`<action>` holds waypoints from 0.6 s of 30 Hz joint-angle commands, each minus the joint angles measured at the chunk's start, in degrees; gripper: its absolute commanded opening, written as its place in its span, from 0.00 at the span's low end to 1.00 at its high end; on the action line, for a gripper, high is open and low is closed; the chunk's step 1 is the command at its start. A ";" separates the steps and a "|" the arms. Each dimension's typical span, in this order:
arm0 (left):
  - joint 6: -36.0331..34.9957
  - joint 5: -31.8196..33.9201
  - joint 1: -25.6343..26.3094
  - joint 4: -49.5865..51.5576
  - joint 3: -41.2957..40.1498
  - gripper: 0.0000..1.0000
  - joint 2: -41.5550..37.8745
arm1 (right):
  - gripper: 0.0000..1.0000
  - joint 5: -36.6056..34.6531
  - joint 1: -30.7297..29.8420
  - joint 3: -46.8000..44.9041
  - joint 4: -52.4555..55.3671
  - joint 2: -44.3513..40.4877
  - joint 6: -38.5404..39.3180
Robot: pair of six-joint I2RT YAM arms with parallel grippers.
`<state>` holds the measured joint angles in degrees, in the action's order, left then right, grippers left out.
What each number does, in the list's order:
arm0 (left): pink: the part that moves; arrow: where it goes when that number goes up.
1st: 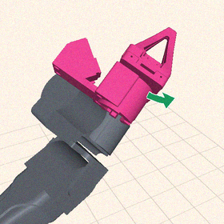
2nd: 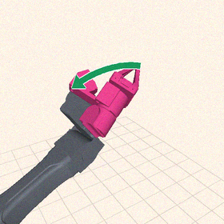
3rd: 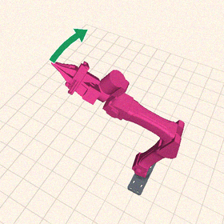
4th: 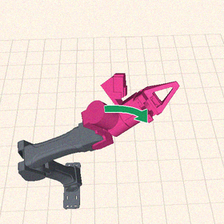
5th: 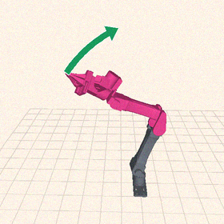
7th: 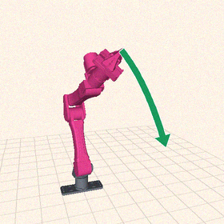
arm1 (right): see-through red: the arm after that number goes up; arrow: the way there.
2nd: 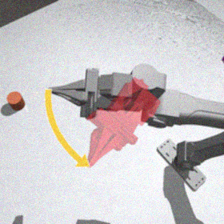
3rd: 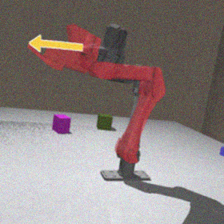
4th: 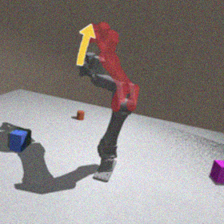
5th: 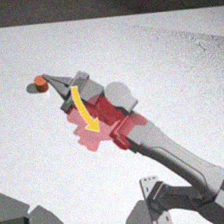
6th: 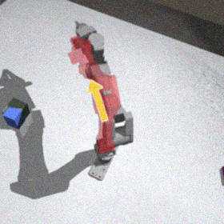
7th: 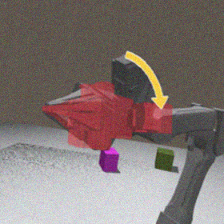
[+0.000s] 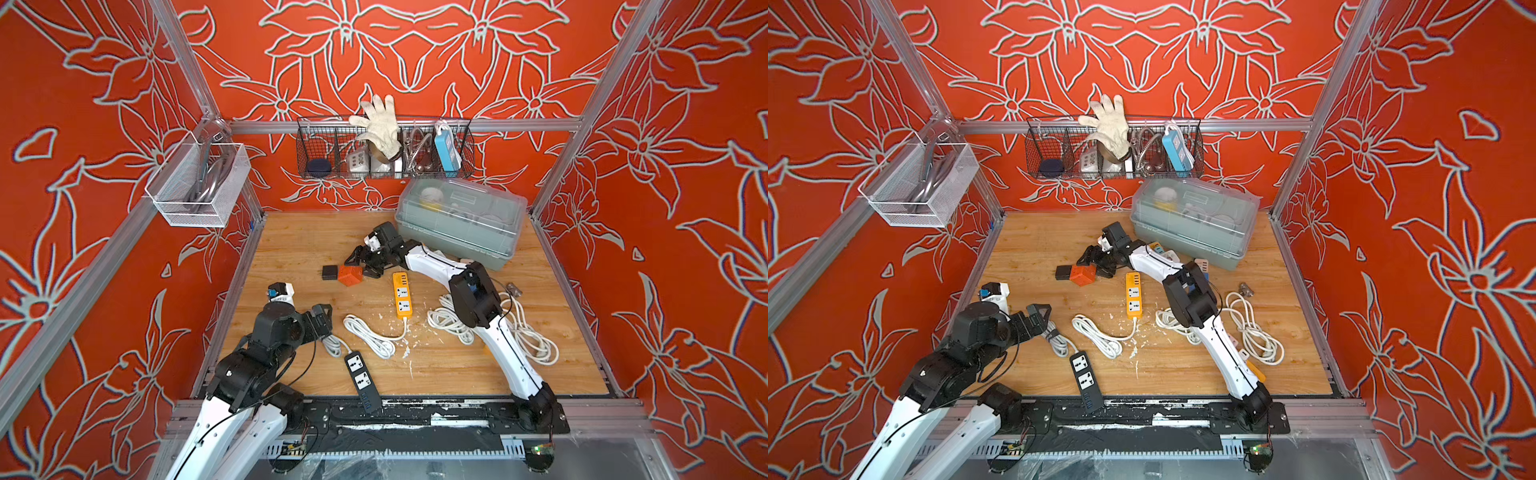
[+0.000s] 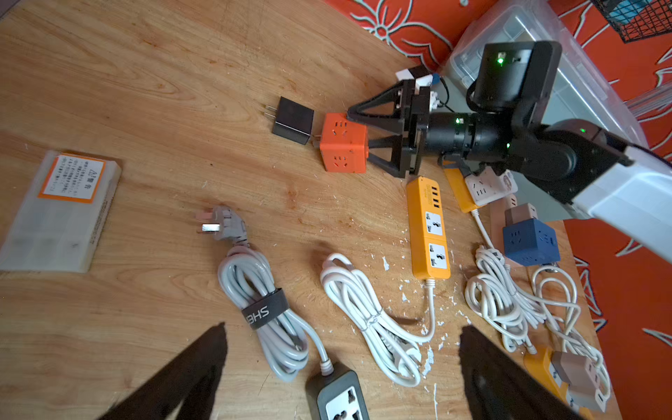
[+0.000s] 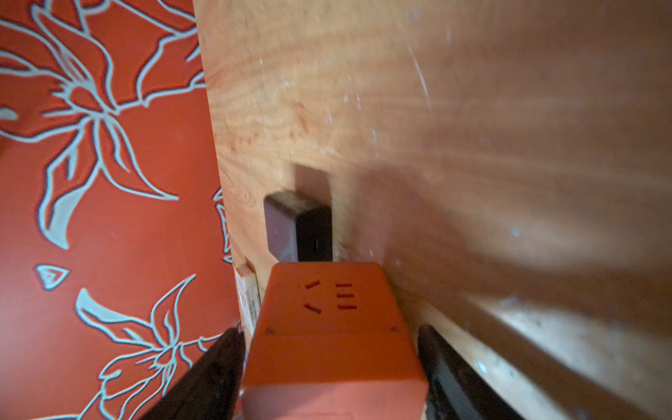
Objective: Pull the plug off the socket
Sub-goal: Place the plug at the center of the board.
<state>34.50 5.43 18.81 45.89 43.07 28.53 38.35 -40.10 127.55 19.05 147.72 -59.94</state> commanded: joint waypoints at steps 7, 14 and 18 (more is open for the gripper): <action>-1.89 -6.13 0.27 -2.28 2.00 0.98 -0.78 | 1.00 -10.24 0.66 20.76 35.64 -0.38 20.68; 5.96 -20.18 0.26 -14.15 -3.64 0.96 -1.50 | 1.00 -20.99 -0.16 -12.73 31.98 -34.02 38.10; 14.83 -29.33 0.44 -23.88 -7.88 0.93 0.84 | 1.00 -28.94 -0.05 -40.94 20.13 -60.61 39.86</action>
<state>41.85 -14.74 18.85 31.62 37.21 27.86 17.98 -39.79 98.52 45.41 99.29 -25.69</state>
